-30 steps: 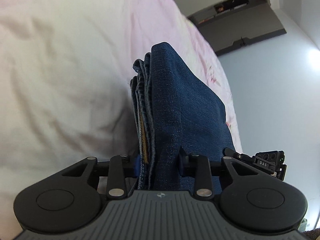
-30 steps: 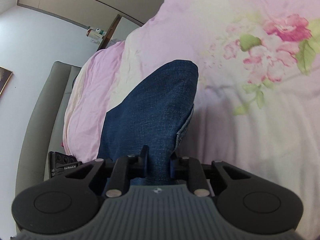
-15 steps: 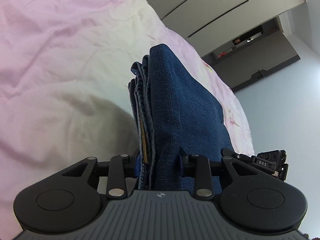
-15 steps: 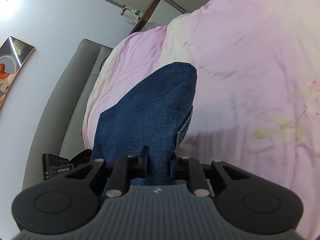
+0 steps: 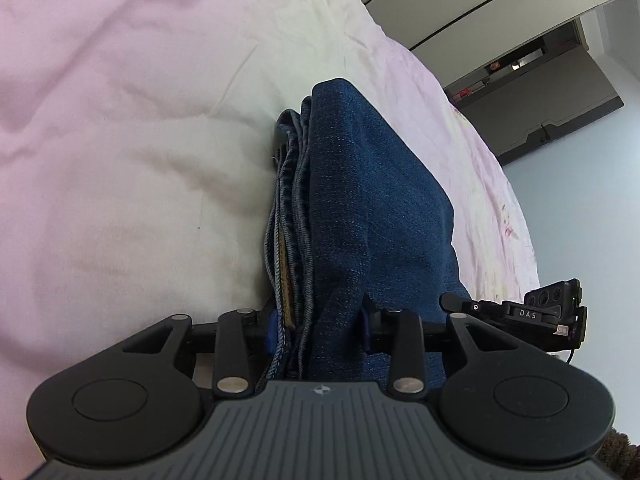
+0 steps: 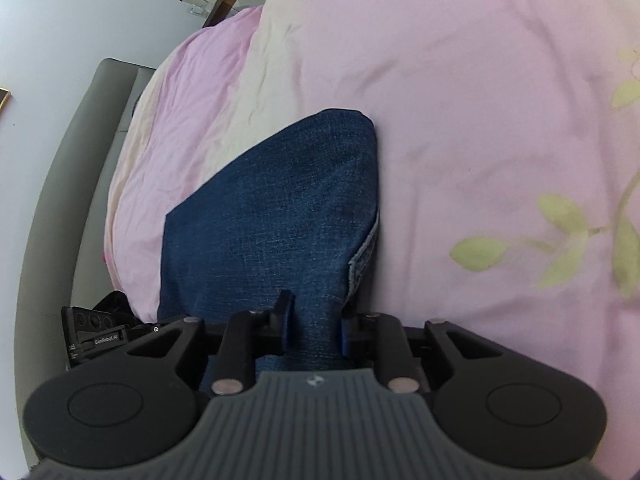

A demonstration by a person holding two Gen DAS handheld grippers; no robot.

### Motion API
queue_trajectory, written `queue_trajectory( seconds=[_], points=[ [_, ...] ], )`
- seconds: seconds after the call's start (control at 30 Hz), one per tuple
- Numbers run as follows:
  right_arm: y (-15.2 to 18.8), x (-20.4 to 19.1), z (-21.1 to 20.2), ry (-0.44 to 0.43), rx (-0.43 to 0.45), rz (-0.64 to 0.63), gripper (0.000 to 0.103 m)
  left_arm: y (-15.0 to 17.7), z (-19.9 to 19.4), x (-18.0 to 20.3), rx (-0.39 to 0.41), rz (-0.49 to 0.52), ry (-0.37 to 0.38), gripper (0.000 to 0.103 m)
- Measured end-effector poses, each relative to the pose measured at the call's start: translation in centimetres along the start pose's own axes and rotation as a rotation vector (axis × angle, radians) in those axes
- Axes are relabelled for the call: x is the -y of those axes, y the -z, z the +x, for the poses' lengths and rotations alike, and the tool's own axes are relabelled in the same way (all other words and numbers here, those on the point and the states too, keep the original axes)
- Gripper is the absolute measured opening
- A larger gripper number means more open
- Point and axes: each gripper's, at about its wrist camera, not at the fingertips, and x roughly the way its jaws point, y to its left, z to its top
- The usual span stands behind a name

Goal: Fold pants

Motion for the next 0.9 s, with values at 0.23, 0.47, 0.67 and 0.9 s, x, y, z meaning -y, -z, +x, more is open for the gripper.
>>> queue_trajectory(
  seconds=[0.23, 0.47, 0.67, 0.9],
  points=[
    [-0.1, -1.8, 0.0, 0.104, 0.010, -0.019, 0.036, 0.3, -1.4, 1.7, 0.027, 0.016, -0.107, 0.060],
    [0.8, -6.6, -5.6, 0.251, 0.087, -0.148, 0.047, 2.1, -8.3, 7.5, 0.119, 0.169, -0.231, 0.061],
    [4.3, -15.5, -12.3, 0.367, 0.235, -0.382, 0.060, 5.8, -15.5, 17.2, 0.306, 0.381, -0.349, 0.056],
    [12.5, -23.9, -20.3, 0.431, 0.453, -0.619, 0.082, 13.8, -21.3, 26.9, 0.546, 0.590, -0.481, 0.056]
  ],
)
